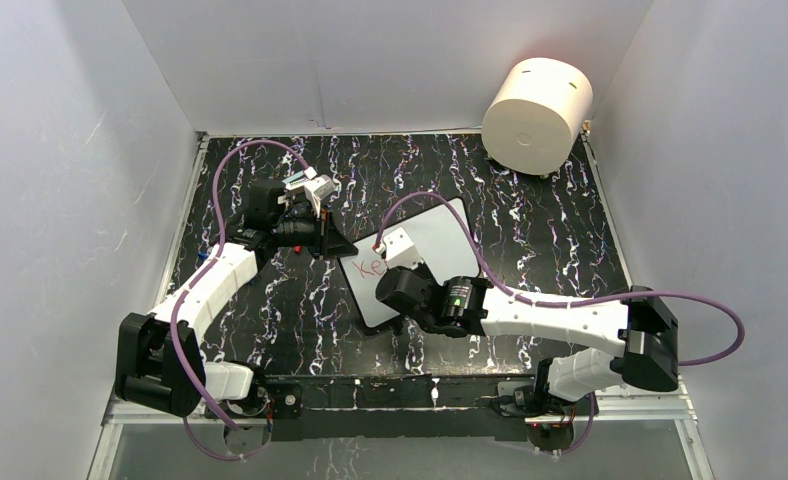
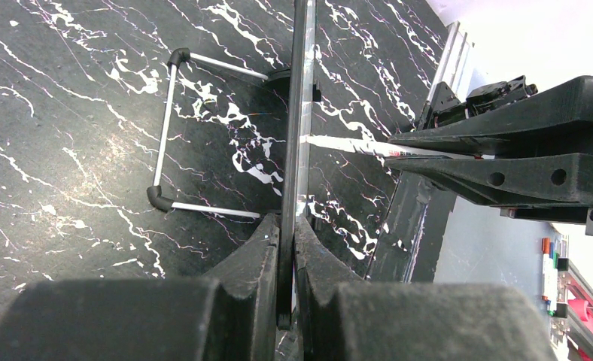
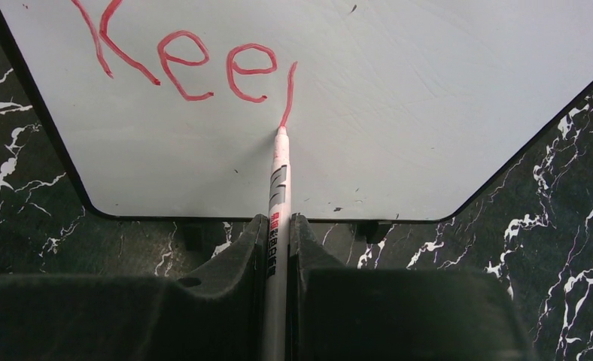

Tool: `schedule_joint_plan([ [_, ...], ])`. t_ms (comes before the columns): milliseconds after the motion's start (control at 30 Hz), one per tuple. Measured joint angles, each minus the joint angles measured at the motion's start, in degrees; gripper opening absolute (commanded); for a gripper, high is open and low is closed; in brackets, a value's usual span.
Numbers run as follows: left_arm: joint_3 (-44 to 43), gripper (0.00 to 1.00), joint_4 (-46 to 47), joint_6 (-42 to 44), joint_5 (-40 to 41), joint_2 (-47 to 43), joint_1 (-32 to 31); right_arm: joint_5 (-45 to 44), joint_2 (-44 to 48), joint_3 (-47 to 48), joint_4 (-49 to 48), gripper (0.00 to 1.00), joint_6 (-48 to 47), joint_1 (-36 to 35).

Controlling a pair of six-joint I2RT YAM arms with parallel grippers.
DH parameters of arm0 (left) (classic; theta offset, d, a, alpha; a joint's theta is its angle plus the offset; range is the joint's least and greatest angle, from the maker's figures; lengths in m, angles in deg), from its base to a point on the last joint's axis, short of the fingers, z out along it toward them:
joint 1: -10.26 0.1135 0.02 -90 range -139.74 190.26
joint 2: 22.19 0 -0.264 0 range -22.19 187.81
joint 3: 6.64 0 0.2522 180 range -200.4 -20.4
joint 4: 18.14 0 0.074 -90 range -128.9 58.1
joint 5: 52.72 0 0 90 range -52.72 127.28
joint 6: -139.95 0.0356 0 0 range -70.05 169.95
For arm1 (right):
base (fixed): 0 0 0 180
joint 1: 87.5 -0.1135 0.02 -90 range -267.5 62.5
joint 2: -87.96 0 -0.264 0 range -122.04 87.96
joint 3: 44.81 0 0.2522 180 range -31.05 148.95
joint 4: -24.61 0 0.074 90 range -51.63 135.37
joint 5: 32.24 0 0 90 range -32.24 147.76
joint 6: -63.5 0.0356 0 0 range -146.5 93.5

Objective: Write a sentence on the whiteboard

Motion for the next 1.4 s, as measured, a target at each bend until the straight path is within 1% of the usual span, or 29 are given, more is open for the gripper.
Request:
schedule_joint_plan([
  [233, -0.02, 0.00, 0.02, 0.00, -0.02, 0.00, 0.00, -0.02, 0.48, -0.13, 0.09, 0.00, -0.20, 0.02],
  [433, -0.02, 0.00, 0.00, 0.02, -0.02, 0.00, 0.00, -0.74, 4.94, -1.81, -4.55, 0.00, -2.40, 0.07],
  [900, -0.02, 0.00, -0.04, 0.02, -0.02, 0.00, 0.00, -1.38, 4.00, -1.81, -10.38, 0.00, -6.16, 1.99],
  [1400, -0.11, 0.00, -0.17, 0.04, 0.09, 0.07, 0.00, -0.94, 3.48, -1.81, -10.60, 0.00, -6.62, 2.49],
])
